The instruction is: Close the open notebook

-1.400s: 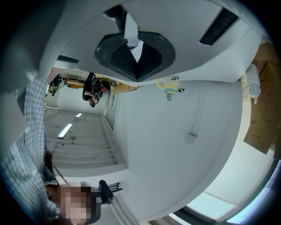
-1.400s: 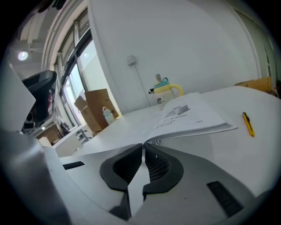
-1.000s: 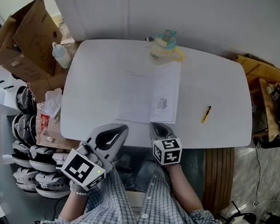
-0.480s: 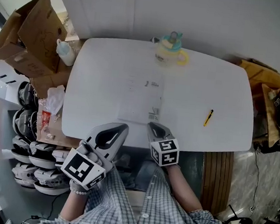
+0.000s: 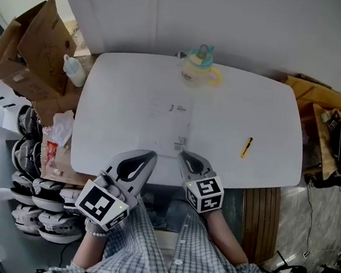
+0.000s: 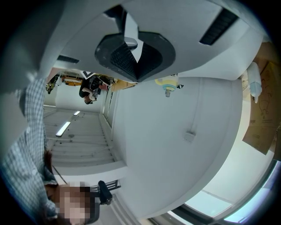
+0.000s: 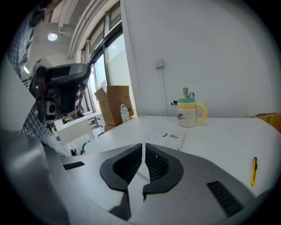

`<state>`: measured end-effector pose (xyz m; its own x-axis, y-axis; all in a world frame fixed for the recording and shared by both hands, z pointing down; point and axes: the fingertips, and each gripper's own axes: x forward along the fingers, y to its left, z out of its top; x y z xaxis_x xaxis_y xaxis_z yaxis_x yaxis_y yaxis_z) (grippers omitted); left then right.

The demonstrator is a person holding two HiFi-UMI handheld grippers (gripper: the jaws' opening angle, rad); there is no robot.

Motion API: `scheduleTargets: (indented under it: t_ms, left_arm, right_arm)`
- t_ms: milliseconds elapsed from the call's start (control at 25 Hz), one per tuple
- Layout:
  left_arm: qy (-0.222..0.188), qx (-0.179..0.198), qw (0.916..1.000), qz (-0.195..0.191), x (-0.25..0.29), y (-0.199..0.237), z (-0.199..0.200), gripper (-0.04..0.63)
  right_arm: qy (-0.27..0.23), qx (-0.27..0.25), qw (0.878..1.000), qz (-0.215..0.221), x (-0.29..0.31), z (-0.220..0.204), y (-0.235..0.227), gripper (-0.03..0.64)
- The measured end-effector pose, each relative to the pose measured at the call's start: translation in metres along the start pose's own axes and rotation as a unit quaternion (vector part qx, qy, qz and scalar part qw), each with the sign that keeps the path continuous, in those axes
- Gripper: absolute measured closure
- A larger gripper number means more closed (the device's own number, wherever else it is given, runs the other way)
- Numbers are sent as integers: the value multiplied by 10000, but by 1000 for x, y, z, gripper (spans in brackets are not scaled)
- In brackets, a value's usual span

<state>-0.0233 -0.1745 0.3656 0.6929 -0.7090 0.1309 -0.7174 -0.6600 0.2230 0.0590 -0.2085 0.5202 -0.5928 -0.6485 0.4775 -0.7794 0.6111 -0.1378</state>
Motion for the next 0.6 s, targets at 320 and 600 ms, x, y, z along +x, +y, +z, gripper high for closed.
scheduleTargets:
  t_ms: [320, 600]
  left_arm:
    - [-146, 98, 9998, -5, 25, -1, 17, 589]
    - [-239, 170, 9996, 19, 40, -7, 27, 589]
  right_arm:
    - [-950, -276, 9950, -106, -38, 76, -14, 583]
    - [-1404, -193, 9896, -248, -67, 116, -34, 583]
